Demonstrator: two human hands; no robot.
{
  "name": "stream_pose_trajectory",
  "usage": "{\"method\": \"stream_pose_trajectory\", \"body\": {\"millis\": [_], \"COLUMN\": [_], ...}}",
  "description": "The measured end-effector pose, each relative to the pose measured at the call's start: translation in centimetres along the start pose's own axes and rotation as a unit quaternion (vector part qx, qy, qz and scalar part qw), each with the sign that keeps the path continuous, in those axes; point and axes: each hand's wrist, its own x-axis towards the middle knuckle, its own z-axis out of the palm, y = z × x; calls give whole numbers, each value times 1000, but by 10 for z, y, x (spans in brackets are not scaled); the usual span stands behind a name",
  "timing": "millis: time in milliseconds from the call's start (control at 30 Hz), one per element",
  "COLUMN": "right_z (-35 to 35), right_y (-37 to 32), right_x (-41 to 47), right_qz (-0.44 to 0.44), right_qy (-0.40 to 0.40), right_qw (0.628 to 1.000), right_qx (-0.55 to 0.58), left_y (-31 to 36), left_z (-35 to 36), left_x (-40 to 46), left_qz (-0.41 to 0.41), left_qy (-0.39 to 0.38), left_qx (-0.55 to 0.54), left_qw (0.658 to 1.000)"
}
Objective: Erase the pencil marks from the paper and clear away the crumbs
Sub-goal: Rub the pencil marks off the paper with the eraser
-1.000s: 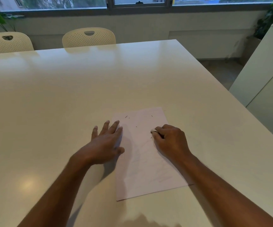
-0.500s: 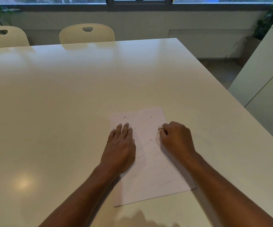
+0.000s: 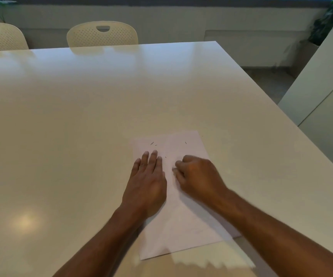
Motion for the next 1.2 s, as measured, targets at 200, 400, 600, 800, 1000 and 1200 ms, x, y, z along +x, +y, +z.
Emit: {"method": "stream_pose_trajectory", "body": {"millis": [200, 400, 600, 800, 1000, 1200], "right_z": [-4, -4, 0, -14, -8, -10], "right_y": [17, 30, -9, 44, 9, 22], "right_x": [24, 35, 7, 24, -8, -1], "right_qz": [64, 65, -6, 127, 42, 92], "right_qy": [62, 38, -2, 57, -5, 47], "right_qw": [996, 996, 1000, 987, 998, 994], "right_qx": [-26, -44, -11, -76, -38, -45], "left_y": [1, 1, 1, 1, 0, 1], "left_z": [-1, -1, -1, -1, -1, -1], "left_x": [0, 0, -1, -1, 0, 0], "left_qz": [-2, -1, 0, 2, 7, 3], "left_qy": [-6, -6, -6, 3, 6, 7], "left_qx": [-4, -6, -10, -6, 0, -5], "left_qw": [1000, 1000, 1000, 1000, 1000, 1000]}}
